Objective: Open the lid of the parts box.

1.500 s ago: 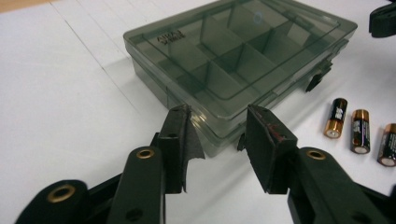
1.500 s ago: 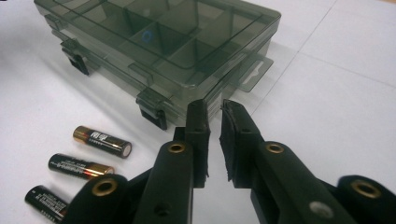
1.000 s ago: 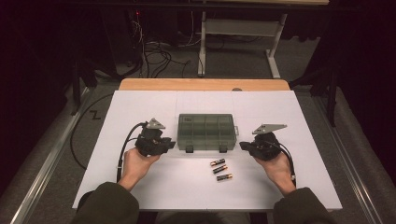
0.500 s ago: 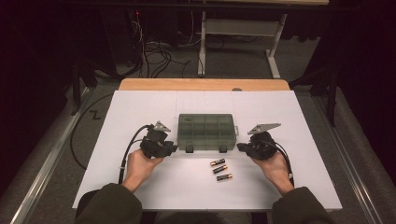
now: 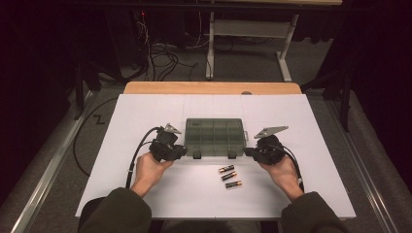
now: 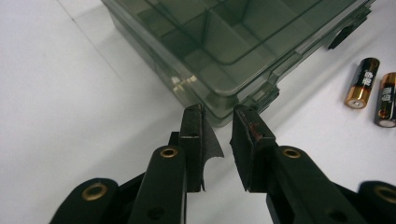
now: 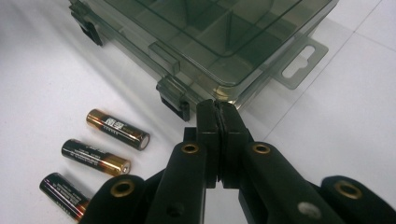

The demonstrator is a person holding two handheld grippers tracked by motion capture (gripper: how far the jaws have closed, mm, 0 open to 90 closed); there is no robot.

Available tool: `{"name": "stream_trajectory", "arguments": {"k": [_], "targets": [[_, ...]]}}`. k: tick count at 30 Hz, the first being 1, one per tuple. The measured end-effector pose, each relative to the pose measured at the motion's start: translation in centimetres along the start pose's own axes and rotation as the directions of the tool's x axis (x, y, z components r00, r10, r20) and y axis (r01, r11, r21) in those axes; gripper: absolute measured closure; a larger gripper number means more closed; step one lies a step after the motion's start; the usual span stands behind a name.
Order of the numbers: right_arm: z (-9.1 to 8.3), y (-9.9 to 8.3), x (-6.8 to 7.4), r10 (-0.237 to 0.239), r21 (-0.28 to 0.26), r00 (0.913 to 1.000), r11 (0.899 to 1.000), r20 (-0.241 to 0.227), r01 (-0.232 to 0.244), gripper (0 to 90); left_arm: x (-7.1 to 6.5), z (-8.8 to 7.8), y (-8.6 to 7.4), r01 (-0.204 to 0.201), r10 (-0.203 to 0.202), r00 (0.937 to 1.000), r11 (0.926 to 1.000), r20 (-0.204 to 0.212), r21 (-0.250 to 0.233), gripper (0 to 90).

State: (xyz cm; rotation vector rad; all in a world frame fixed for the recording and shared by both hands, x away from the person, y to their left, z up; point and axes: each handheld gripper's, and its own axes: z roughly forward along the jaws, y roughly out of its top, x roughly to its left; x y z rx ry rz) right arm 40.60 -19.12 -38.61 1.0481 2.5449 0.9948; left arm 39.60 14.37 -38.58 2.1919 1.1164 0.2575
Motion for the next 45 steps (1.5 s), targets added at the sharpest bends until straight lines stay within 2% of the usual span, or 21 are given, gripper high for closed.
{"name": "stream_trajectory", "arguments": {"k": [8, 16, 20, 26, 31, 36, 40, 43, 45], "targets": [[-0.3, 0.3, -0.2, 0.009, -0.019, 1.0, 1.0, 0.001, -0.009, 90.0, 0.0, 0.1, 0.3, 0.002, -0.002, 0.9999, 1.0, -0.011, -0.005, 74.0], [-0.9, 0.9, -0.2, 0.011, -0.055, 0.9999, 0.998, -0.003, -0.011, 89.6, 0.2, -0.9, 1.3, 0.002, -0.002, 1.0, 0.9995, -0.002, -0.033, 69.5], [-1.2, 1.3, -0.2, 0.008, -0.066, 1.0, 0.998, 0.001, -0.007, 89.7, 0.2, -1.1, 2.0, -0.008, 0.007, 0.9998, 0.9997, -0.018, -0.023, 66.5], [-1.2, 1.5, -0.2, 0.01, -0.063, 1.0, 0.998, 0.001, -0.01, 89.7, 0.1, -0.6, 2.4, -0.015, 0.015, 0.9998, 0.9999, -0.009, 0.003, 62.0], [-1.4, 1.8, -0.2, 0.005, -0.066, 0.9999, 0.998, 0.01, -0.004, 88.6, -0.1, -0.6, 2.9, -0.025, 0.025, 0.9995, 0.9997, -0.018, 0.0, 56.6], [-1.2, 2.0, -0.2, 0.004, -0.059, 0.9998, 0.998, 0.019, -0.003, 84.7, 0.1, -0.7, 3.3, -0.011, 0.011, 0.9998, 0.9999, -0.017, -0.011, 52.5], [-0.9, 2.1, -0.3, 0.003, -0.048, 0.9993, 0.999, 0.039, -0.001, 80.6, 0.4, -0.9, 3.4, 0.004, -0.004, 0.9999, 0.9997, 0.01, -0.022, 50.6], [-0.7, 2.2, -0.5, 0.011, -0.036, 0.999, 0.999, 0.043, -0.009, 79.4, 0.6, -1.0, 3.5, 0.013, -0.012, 0.9998, 0.9996, 0.018, -0.025, 49.8], [-0.5, 2.4, -0.9, 0.035, -0.035, 0.998, 0.999, 0.052, -0.034, 77.1, 0.7, -1.0, 3.5, 0.02, -0.019, 0.9996, 0.9994, 0.02, -0.029, 49.5]]}}
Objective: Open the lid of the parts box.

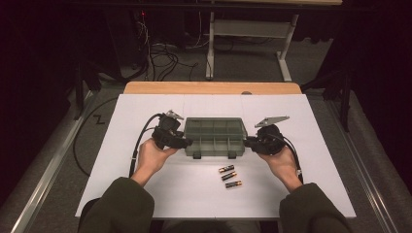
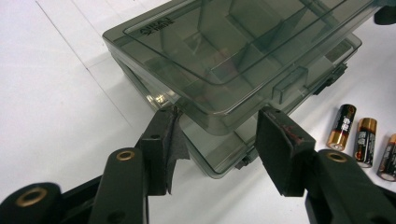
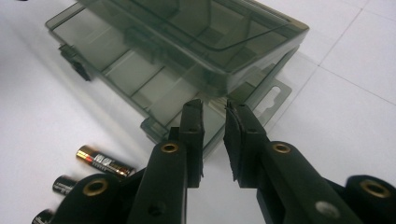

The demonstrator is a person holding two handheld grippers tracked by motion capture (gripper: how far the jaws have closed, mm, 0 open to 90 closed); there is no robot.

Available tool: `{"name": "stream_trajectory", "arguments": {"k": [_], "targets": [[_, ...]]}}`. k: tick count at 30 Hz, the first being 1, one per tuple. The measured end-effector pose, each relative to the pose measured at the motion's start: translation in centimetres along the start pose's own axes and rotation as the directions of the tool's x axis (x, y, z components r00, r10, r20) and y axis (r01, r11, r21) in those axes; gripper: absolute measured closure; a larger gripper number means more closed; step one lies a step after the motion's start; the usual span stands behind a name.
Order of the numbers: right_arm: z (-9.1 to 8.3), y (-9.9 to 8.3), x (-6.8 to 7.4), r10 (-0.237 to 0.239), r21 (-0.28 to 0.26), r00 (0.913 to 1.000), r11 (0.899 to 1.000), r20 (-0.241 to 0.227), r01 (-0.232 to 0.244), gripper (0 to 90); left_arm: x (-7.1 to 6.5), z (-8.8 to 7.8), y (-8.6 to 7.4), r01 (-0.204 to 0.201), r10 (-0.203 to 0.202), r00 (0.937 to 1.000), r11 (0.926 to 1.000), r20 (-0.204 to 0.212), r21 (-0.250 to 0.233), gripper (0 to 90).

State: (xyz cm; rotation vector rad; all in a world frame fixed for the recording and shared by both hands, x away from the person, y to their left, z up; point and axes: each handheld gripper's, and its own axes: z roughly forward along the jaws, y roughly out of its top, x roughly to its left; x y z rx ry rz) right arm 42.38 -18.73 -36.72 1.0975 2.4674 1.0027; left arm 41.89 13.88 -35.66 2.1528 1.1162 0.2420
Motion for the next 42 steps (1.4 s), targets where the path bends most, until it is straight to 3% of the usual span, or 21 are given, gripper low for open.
{"name": "stream_trajectory", "arguments": {"k": [2, 23, 30, 34, 42], "targets": [[0.3, 0.2, -0.3, 0.03, -0.003, 0.9995, 1.0, 0.005, -0.03, 75.2, 0.1, -0.1, 0.1, 0.006, -0.006, 1.0, 1.0, 0.005, -0.005, 49.0], [3.2, 2.1, -1.6, 0.118, 0.067, 0.9906, 0.99, 0.069, -0.122, 75.1, 0.4, -0.6, 1.2, 0.021, -0.021, 0.9997, 0.9993, -0.009, -0.03, 46.9], [3.9, 2.3, -1.6, 0.116, 0.087, 0.9894, 0.988, 0.087, -0.124, 74.9, 0.5, -0.7, 1.5, 0.04, -0.04, 0.9992, 0.9988, -0.003, -0.029, 46.7], [4.4, 2.5, -1.7, 0.108, 0.106, 0.9886, 0.987, 0.104, -0.119, 74.6, 0.4, -0.7, 1.7, 0.03, -0.031, 0.9993, 0.999, -0.02, -0.033, 46.4], [4.6, 2.4, -1.9, 0.122, 0.113, 0.9888, 0.985, 0.085, -0.131, 75.0, 0.5, -0.6, 2.2, 0.017, -0.019, 0.999, 0.9988, -0.041, -0.047, 47.0]]}}
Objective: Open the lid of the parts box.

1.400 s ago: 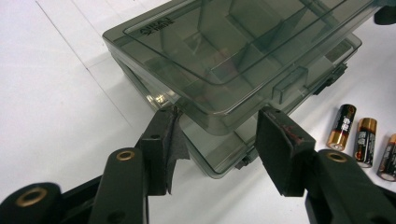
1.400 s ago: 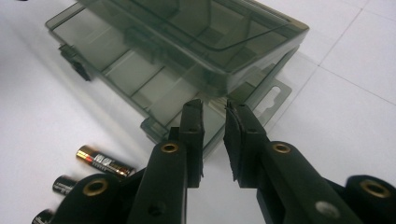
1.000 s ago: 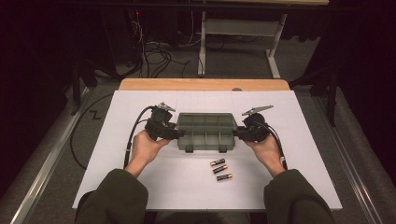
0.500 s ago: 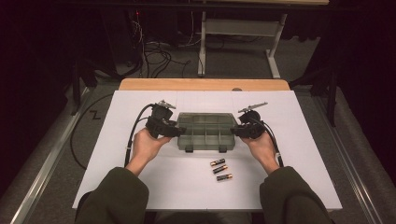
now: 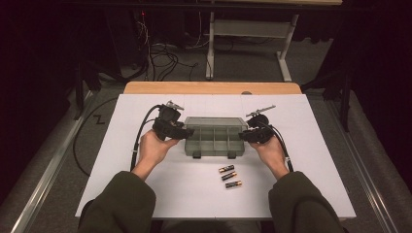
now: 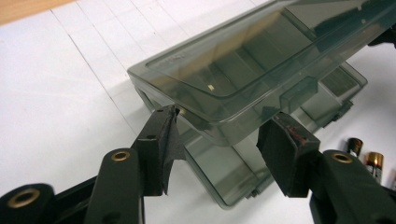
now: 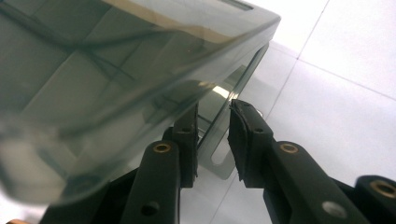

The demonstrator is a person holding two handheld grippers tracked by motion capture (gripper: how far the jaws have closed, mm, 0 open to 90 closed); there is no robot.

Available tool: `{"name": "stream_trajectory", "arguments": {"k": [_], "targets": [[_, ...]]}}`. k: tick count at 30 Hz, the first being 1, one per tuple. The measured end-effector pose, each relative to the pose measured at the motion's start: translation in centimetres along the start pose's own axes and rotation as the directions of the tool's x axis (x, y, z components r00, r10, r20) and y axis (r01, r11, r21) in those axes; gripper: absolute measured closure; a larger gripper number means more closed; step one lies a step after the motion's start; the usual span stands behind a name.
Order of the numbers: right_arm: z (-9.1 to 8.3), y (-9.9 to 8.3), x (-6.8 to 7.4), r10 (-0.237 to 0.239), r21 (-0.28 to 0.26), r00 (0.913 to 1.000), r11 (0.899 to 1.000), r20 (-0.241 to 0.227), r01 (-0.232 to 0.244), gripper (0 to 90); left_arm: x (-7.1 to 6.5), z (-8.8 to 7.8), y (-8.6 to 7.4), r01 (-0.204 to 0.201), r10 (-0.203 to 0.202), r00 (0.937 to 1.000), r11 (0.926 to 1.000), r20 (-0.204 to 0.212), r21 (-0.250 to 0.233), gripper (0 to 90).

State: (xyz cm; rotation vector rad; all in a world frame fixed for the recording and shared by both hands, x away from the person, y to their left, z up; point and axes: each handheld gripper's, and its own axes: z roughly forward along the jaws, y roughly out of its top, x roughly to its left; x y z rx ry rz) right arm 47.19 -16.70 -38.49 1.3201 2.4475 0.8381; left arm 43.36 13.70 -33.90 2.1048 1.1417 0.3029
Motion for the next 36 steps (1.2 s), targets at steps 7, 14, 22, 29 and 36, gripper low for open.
{"name": "stream_trajectory", "arguments": {"k": [7, 14, 22, 29, 36], "targets": [[0.0, 0.0, 0.1, -0.005, 0.003, 1.0, 1.0, 0.005, 0.005, 75.1, 0.4, 0.3, 0.6, 0.001, -0.002, 0.9998, 0.9996, -0.02, -0.026, 48.1], [0.0, 0.0, 0.0, -0.008, 0.007, 1.0, 1.0, 0.002, 0.008, 75.1, 1.2, 1.1, 1.1, 0.017, -0.019, 0.9994, 0.999, -0.03, -0.041, 49.5], [0.0, 0.2, -0.1, -0.003, 0.022, 1.0, 1.0, -0.006, 0.003, 75.0, 1.7, 1.6, 2.0, 0.021, -0.024, 0.9991, 0.9976, -0.036, -0.067, 52.4], [0.0, 0.3, -0.1, -0.008, 0.026, 1.0, 1.0, -0.004, 0.008, 75.1, 2.1, 1.8, 2.6, 0.023, -0.027, 0.9983, 0.9957, -0.051, -0.09, 54.4], [0.0, 0.3, -0.1, -0.011, 0.027, 0.9999, 1.0, -0.006, 0.011, 75.1, 3.2, 2.7, 3.1, 0.042, -0.047, 0.9976, 0.9947, -0.052, -0.094, 58.2]]}}
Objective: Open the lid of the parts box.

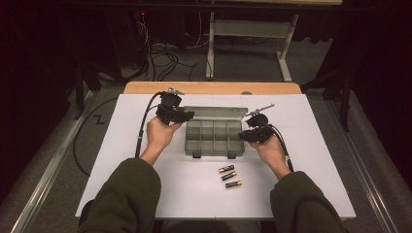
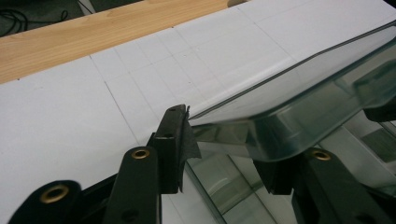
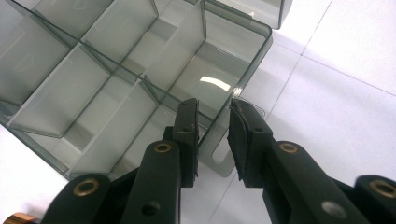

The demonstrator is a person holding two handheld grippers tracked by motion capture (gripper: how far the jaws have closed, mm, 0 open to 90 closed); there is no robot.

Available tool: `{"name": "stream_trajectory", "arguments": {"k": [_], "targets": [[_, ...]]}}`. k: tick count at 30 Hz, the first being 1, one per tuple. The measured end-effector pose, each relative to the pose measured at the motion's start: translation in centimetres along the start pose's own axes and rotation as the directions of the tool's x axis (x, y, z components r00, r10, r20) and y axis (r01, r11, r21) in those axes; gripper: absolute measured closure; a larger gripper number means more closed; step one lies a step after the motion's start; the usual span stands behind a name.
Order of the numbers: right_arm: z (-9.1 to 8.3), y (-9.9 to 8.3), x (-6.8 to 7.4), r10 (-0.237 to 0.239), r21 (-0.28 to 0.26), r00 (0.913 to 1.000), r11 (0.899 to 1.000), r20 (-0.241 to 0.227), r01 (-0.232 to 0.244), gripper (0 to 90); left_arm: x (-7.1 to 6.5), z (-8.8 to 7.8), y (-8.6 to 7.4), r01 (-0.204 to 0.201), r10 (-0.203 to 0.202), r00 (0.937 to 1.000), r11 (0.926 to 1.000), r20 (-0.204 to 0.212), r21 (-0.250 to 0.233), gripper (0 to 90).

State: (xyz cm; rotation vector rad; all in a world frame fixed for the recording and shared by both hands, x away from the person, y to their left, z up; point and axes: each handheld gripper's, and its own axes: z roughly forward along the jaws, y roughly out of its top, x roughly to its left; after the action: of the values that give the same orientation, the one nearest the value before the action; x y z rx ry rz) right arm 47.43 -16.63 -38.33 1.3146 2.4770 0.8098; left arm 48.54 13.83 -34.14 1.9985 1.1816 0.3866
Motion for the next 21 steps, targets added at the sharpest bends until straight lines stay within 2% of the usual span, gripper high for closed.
{"name": "stream_trajectory", "arguments": {"k": [6, 12, 15, 21], "targets": [[0.0, 0.0, 0.0, 0.002, -0.001, 1.0, 1.0, -0.001, -0.002, 75.1, 0.9, 1.1, 0.0, 0.025, -0.025, 0.9997, 0.9996, 0.001, 0.011, 62.0], [0.0, 0.0, 0.0, -0.009, 0.001, 1.0, 1.0, 0.002, 0.009, 75.0, 2.0, 2.2, -0.2, 0.07, -0.07, 0.9973, 0.9975, 0.023, 0.005, 65.6], [0.0, 0.1, 0.2, -0.024, 0.011, 0.9996, 1.0, 0.012, 0.024, 74.9, 2.3, 2.7, -0.3, 0.084, -0.084, 0.9962, 0.9965, 0.023, 0.008, 67.3], [0.0, 0.1, 0.2, -0.026, 0.014, 0.9996, 1.0, 0.01, 0.026, 74.9, 2.9, 3.8, -0.6, 0.114, -0.115, 0.9932, 0.993, 0.021, 0.029, 70.4]]}}
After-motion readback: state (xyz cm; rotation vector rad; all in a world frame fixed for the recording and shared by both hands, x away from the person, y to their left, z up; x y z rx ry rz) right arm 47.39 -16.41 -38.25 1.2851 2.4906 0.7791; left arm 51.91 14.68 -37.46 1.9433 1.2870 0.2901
